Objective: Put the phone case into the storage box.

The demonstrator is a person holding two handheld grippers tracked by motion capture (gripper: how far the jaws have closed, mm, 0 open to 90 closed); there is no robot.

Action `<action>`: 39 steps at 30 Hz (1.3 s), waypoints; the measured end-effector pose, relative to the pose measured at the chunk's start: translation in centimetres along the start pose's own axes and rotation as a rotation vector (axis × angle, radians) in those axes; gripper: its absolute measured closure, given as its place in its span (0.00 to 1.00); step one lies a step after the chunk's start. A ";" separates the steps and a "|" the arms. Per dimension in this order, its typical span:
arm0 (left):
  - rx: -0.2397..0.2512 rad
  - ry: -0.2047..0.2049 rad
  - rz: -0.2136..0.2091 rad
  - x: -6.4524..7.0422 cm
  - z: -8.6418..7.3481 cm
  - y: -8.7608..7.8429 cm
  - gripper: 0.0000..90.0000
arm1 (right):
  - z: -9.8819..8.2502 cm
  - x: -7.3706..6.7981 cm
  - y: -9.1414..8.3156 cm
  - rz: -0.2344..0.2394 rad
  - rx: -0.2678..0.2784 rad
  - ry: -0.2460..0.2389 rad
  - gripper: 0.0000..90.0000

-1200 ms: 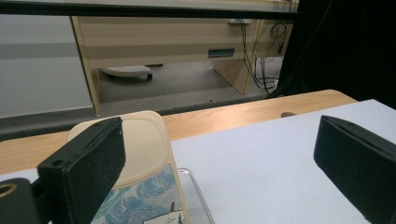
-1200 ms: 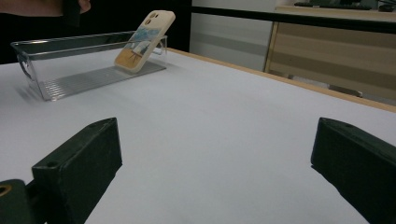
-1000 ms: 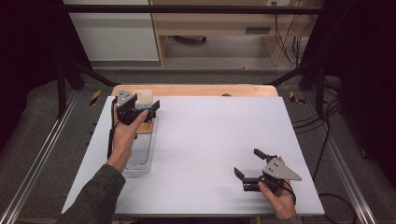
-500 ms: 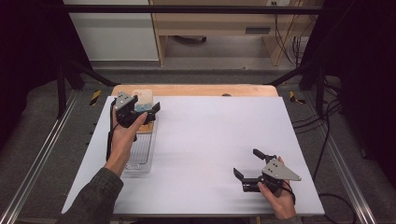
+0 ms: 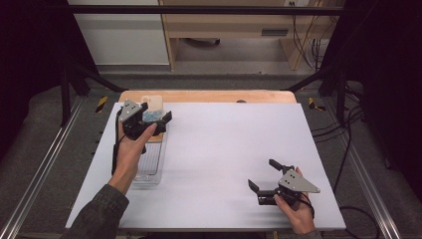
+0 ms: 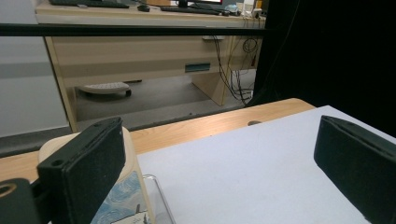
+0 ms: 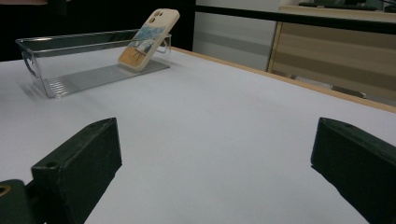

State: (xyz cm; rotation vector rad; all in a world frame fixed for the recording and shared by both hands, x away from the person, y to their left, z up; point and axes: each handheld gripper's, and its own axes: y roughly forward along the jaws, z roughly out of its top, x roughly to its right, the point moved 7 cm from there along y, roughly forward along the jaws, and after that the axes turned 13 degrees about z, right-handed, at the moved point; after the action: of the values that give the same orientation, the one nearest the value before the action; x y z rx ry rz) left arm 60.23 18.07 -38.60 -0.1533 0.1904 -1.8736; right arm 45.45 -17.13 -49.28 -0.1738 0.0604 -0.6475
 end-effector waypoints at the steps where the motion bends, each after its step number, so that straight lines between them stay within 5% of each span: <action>1: 0.002 0.000 -0.006 0.2 0.1 -0.1 0.02 | 0.0 0.0 0.0 0.000 -0.001 0.000 0.02; 17: 0.028 0.022 -0.066 2.3 1.1 -1.3 0.02 | 0.0 -0.1 0.1 0.005 -0.003 -0.001 0.02; 39: 0.082 0.038 -0.039 0.2 2.7 -4.2 0.02 | 0.1 -0.3 0.1 0.012 0.000 -0.007 0.02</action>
State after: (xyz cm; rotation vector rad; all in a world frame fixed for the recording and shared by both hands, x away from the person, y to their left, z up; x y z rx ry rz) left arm 56.79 19.00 -35.05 -0.0656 0.1378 -1.9213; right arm 45.27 -16.87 -49.23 -0.1757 0.0549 -0.6352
